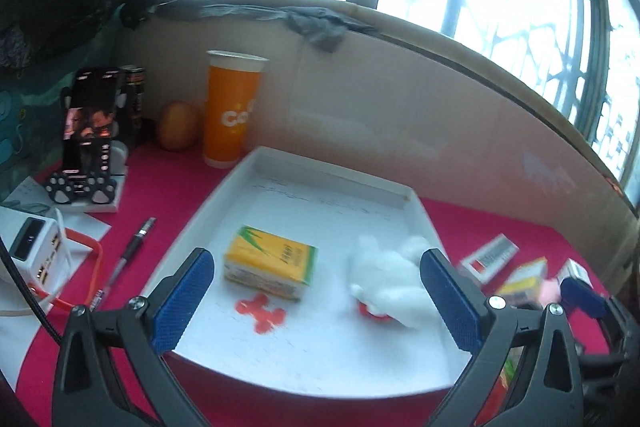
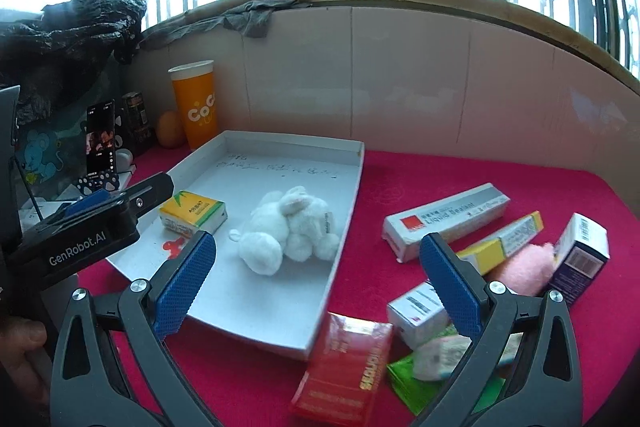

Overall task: Organize objects
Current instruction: 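Withdraw both open tools from the tray back toward the pile, then grasp the red cigarette pack with the left tool while the right tool grasps the yellow snack bar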

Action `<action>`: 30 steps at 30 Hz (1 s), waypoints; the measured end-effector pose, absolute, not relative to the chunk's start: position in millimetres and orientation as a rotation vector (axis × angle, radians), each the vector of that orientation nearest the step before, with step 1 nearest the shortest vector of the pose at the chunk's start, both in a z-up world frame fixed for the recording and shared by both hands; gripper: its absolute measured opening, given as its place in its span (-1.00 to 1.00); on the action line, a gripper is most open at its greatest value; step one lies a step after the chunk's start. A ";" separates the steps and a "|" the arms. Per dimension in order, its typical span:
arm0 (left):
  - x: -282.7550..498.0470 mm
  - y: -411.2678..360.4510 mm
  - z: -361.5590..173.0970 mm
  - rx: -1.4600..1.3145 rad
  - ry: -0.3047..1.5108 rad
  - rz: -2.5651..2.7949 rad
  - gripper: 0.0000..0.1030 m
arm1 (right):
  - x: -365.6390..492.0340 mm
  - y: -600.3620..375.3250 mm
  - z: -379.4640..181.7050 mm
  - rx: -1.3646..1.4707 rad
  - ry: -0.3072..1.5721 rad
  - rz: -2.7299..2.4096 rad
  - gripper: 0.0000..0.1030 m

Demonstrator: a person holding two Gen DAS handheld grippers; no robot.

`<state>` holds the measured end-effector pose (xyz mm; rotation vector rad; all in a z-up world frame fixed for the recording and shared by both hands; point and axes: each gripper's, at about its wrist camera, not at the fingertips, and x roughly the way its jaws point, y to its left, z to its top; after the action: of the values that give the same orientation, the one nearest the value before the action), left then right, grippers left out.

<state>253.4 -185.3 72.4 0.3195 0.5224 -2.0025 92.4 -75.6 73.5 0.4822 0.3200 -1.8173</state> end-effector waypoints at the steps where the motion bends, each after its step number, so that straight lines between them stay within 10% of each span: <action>1: 246.4 -180.6 72.5 0.337 0.507 -2.035 1.00 | 86.3 -62.9 74.8 0.480 0.303 -1.841 1.00; 30: 110.2 -110.4 7.2 1.017 0.572 -2.231 1.00 | -199.4 191.1 28.8 1.123 -0.008 -2.460 1.00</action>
<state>110.2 -110.4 7.2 1.0168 0.5718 -2.2313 -199.4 191.1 28.8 1.1227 -0.0082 -2.4596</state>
